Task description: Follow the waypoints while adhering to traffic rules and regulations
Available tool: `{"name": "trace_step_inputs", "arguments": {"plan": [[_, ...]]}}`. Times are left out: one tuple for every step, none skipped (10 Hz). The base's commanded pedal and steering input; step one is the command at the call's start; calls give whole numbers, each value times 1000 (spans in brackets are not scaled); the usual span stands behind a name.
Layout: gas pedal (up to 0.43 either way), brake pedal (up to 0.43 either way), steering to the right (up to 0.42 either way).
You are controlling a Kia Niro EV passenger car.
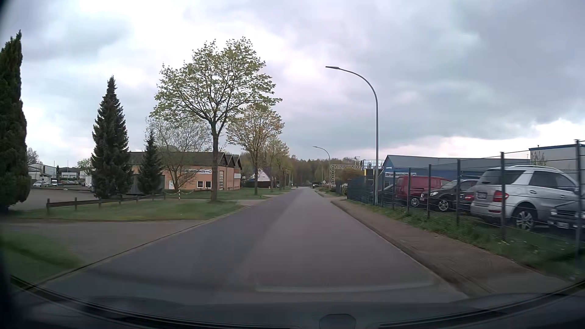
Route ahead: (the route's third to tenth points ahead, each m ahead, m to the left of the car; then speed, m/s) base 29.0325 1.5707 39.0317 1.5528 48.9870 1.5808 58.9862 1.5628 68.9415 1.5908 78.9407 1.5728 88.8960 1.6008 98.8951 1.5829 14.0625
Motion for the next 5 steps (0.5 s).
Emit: {"name": "trace_step_inputs", "arguments": {"plan": [[138,0,1],[138,0,1],[138,0,1],[138,0,1],[138,0,1]]}}
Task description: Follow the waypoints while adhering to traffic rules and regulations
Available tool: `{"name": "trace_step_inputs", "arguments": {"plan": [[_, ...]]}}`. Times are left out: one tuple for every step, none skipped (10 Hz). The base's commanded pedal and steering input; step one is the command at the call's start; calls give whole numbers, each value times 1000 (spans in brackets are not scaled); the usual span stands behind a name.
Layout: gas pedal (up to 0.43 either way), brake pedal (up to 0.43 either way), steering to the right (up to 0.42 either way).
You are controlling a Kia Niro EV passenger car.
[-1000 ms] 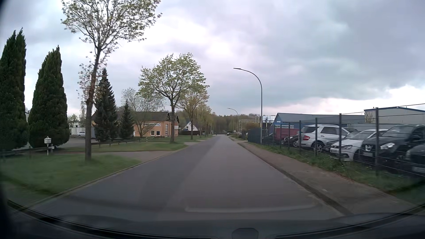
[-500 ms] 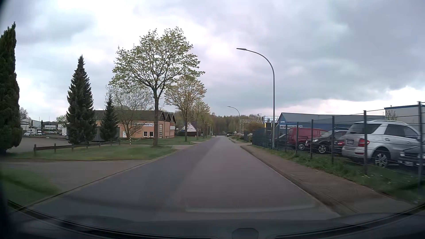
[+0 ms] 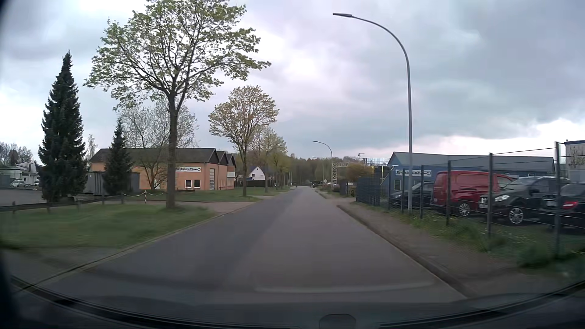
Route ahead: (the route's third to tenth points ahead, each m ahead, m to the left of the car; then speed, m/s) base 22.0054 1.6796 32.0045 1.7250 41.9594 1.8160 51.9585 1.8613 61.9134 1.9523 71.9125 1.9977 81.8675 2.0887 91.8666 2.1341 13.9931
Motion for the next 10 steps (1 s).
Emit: {"name": "trace_step_inputs", "arguments": {"plan": [[138,0,1],[130,0,1],[130,0,1],[130,6,1],[130,0,1],[130,6,0],[130,0,-1],[130,0,-1],[118,6,-1],[118,0,-1]]}}
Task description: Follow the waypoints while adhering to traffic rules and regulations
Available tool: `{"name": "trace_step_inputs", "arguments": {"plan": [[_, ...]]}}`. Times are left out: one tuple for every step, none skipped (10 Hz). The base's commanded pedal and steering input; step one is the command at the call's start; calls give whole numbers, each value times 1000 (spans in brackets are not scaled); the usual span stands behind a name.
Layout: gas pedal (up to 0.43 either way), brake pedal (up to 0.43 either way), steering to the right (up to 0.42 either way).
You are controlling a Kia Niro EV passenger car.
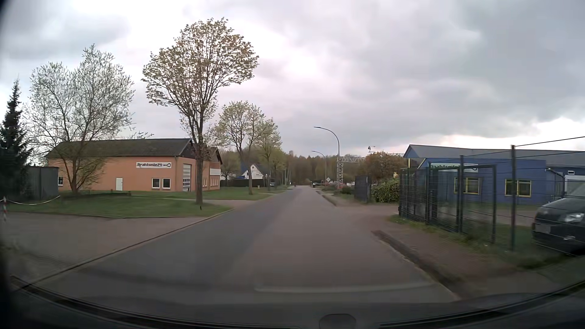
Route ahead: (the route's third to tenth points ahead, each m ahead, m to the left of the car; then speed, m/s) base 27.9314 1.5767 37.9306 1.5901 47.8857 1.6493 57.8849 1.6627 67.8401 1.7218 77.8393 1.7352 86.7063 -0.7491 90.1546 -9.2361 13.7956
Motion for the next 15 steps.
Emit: {"name": "trace_step_inputs", "arguments": {"plan": [[110,0,-1],[110,0,-1],[110,6,-1],[98,0,-2],[98,6,-2],[79,0,-1],[39,0,-2],[0,0,-1],[0,6,-1],[0,6,-1],[0,6,-2],[0,0,-4],[8,6,-5],[20,0,-5],[20,0,-5]]}}
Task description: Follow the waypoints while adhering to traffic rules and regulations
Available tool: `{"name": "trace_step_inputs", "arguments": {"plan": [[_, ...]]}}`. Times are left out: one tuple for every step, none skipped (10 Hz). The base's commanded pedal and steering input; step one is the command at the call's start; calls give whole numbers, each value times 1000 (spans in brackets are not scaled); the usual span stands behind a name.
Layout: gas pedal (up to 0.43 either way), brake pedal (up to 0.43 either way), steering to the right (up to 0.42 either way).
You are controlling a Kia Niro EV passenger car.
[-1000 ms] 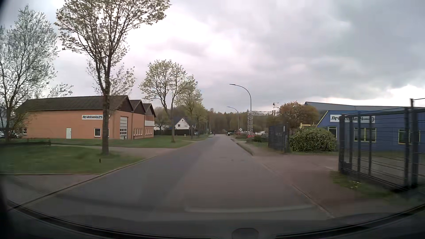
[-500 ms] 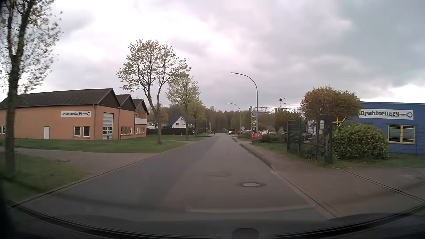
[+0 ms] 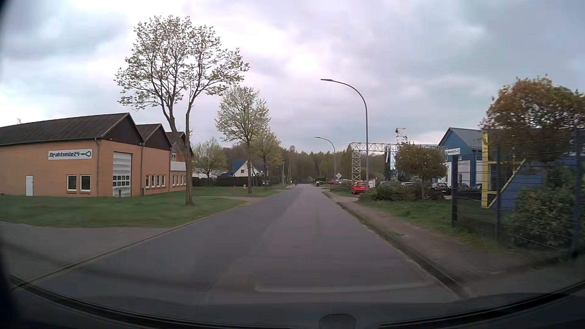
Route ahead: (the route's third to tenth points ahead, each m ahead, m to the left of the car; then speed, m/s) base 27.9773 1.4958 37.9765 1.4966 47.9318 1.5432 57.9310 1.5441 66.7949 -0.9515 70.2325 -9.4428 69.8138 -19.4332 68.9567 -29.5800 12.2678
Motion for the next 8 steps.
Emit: {"name": "trace_step_inputs", "arguments": {"plan": [[20,6,-5],[39,6,-4],[39,0,-4],[59,0,-4],[79,0,-4],[79,0,-4],[79,0,-5],[79,0,-4]]}}
